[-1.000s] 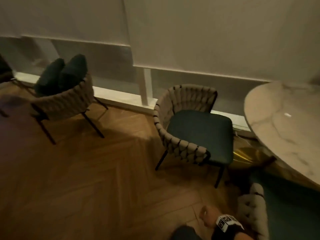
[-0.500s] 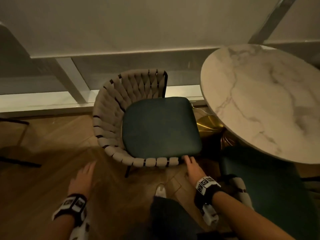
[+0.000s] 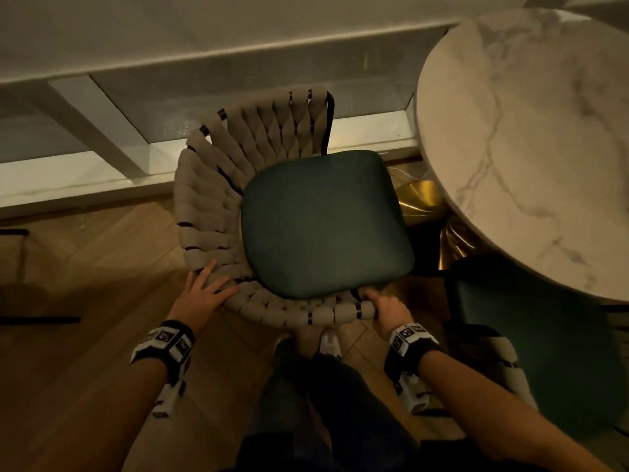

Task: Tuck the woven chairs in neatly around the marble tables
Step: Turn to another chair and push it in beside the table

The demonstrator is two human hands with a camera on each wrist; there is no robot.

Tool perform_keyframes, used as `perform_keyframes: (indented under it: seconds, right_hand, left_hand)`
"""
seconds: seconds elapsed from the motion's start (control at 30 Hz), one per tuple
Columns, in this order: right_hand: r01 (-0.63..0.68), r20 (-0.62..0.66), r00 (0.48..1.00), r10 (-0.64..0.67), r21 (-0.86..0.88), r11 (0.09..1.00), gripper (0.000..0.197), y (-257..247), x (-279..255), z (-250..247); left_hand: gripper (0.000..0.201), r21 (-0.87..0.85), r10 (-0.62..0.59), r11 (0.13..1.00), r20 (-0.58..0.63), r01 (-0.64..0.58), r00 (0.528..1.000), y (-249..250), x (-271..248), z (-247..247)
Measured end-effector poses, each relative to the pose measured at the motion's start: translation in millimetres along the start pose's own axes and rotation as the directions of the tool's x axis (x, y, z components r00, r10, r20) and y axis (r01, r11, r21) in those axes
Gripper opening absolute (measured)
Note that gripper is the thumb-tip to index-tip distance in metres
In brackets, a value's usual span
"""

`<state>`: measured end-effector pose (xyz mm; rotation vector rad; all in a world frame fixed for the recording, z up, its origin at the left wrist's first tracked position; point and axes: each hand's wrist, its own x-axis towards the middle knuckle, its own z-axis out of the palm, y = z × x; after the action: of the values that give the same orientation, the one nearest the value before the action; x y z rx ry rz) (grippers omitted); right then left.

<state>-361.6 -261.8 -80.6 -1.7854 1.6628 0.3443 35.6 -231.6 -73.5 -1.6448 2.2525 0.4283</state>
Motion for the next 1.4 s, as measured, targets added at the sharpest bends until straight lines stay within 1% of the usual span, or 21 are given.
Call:
perform_keyframes:
  seconds: [0.07, 0.13, 0.27, 0.37, 0.43, 0.5, 0.53, 0.6, 0.67, 0.73, 0.77, 0.87, 1.0, 1.13, 1.2, 1.3, 1.4]
  right_hand:
    - [-0.003, -0.004, 1.0, 0.003, -0.006, 1.0, 0.048, -4, 7, -9]
    - [-0.003, -0.02, 1.0, 0.003, -0.02, 1.0, 0.045, -9, 19, -19]
    - [-0.03, -0.029, 0.999, 0.029, -0.027, 0.999, 0.04, -14, 41, -38]
    - [-0.065, -0.061, 0.996, 0.064, -0.021, 0.998, 0.041, -12, 48, -45]
    - [-0.069, -0.112, 0.992, 0.062, -0.063, 0.996, 0.049, -12, 46, -44]
    - [-0.038, -0.154, 0.988, 0.017, -0.135, 0.99, 0.062, -15, 40, -38]
    - [-0.013, -0.161, 0.987, -0.012, -0.155, 0.988, 0.066, -19, 36, -34]
    - [0.005, -0.148, 0.989, -0.026, -0.145, 0.989, 0.064, -27, 31, -26]
    - [-0.054, -0.137, 0.989, 0.048, -0.038, 0.998, 0.058, -35, 34, -23]
    - [-0.122, -0.11, 0.986, 0.124, 0.025, 0.992, 0.053, -37, 43, -27]
    - [-0.133, -0.106, 0.985, 0.136, 0.032, 0.991, 0.049, -35, 49, -30]
    - [-0.139, -0.137, 0.98, 0.145, 0.053, 0.989, 0.039, -19, 61, -45]
    - [-0.132, -0.136, 0.982, 0.131, 0.004, 0.991, 0.042, -5, 66, -60]
    - [-0.143, -0.128, 0.982, 0.14, -0.015, 0.99, 0.047, -18, 56, -52]
    - [-0.15, -0.131, 0.98, 0.147, -0.02, 0.988, 0.049, -25, 48, -40]
    - [-0.149, -0.124, 0.982, 0.142, -0.051, 0.987, 0.049, -34, 40, -27]
    - [-0.159, -0.117, 0.982, 0.148, -0.093, 0.983, 0.048, -39, 39, -28]
  left_hand:
    - [0.063, -0.01, -0.007, 1.0, 0.002, 0.007, 1.0, -3, 14, -5]
    - [0.06, 0.017, -0.026, 1.0, 0.009, 0.026, 1.0, -8, 31, -14]
    - [0.053, 0.009, -0.058, 0.998, -0.032, 0.058, 0.998, -11, 58, -36]
    - [0.054, 0.009, -0.084, 0.996, -0.053, 0.084, 0.995, -4, 67, -44]
    - [0.06, 0.018, -0.022, 1.0, -0.082, 0.024, 0.996, 2, 66, -42]
    - [0.073, 0.062, 0.082, 0.995, -0.049, -0.079, 0.995, 7, 63, -35]
    - [0.075, 0.083, 0.108, 0.991, -0.025, -0.106, 0.994, 10, 63, -31]
    - [0.066, 0.047, 0.084, 0.995, -0.022, -0.082, 0.996, 15, 65, -31]
    - [0.052, -0.021, 0.021, 1.0, -0.028, -0.022, 0.999, 18, 69, -32]
    - [0.047, -0.045, -0.017, 0.999, -0.02, 0.016, 1.0, 25, 70, -34]
    - [0.046, -0.051, -0.029, 0.998, -0.031, 0.028, 0.999, 30, 70, -34]
    - [0.044, -0.089, -0.052, 0.995, -0.074, 0.045, 0.996, 47, 79, -39]
    - [0.043, -0.109, -0.047, 0.993, -0.04, 0.043, 0.998, 63, 91, -45]
    - [0.044, -0.12, -0.038, 0.992, -0.026, 0.035, 0.999, 51, 84, -41]
    - [0.045, -0.125, -0.025, 0.992, -0.044, 0.019, 0.999, 39, 75, -35]
    - [0.048, -0.106, -0.018, 0.994, -0.048, 0.013, 0.999, 28, 65, -28]
    - [0.048, -0.094, -0.016, 0.996, -0.039, 0.012, 0.999, 29, 66, -30]
